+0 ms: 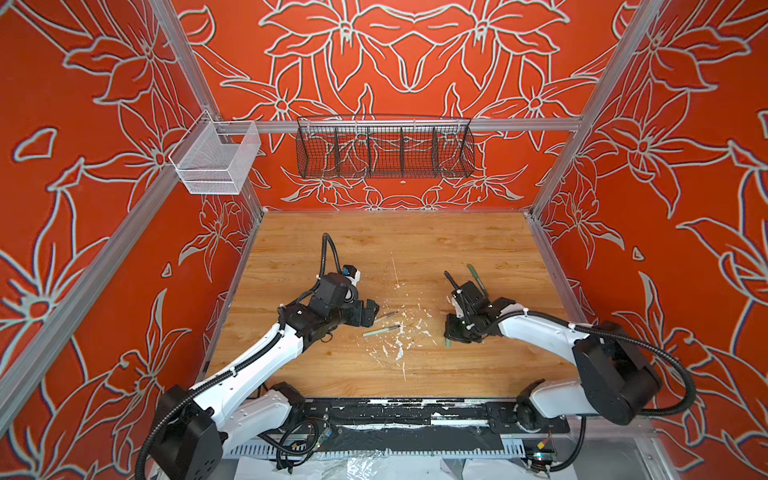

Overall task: Insert the pens into the pen caps
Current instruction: 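Hold the cap upright with the right gripper while the left moves toward the pale pens, then lower the left gripper and grasp the pale green pen body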

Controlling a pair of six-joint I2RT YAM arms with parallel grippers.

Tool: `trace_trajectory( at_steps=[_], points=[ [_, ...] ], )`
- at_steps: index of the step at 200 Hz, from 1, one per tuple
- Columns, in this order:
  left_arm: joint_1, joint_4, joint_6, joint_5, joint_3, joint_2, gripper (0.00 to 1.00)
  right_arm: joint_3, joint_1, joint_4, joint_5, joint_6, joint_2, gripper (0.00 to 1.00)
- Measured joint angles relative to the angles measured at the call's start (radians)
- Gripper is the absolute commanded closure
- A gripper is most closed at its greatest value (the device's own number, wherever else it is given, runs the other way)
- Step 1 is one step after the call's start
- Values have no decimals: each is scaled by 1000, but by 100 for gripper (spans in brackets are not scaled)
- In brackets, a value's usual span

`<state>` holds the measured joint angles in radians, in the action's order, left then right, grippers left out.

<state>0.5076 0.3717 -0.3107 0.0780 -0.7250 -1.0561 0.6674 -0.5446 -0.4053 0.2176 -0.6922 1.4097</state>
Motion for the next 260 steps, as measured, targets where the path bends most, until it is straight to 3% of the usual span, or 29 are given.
trace_trajectory(
  at_steps=[31,58,88,132,184,260],
  points=[
    [12,1,6,48,-2,-21,3,0,0,2,0,0,0,86],
    [107,22,29,61,-28,-90,3,5,0,-4,-1,0,0,88],
    [189,66,53,80,-89,-203,0,11,2,-20,-11,3,-6,92],
    [253,121,85,73,-164,-403,4,21,8,-25,-20,3,-30,92],
    [267,164,129,23,-245,-528,5,21,13,-25,-20,4,-59,92],
    [267,177,157,-14,-272,-586,7,3,18,-19,-20,3,-90,92]
  ],
)
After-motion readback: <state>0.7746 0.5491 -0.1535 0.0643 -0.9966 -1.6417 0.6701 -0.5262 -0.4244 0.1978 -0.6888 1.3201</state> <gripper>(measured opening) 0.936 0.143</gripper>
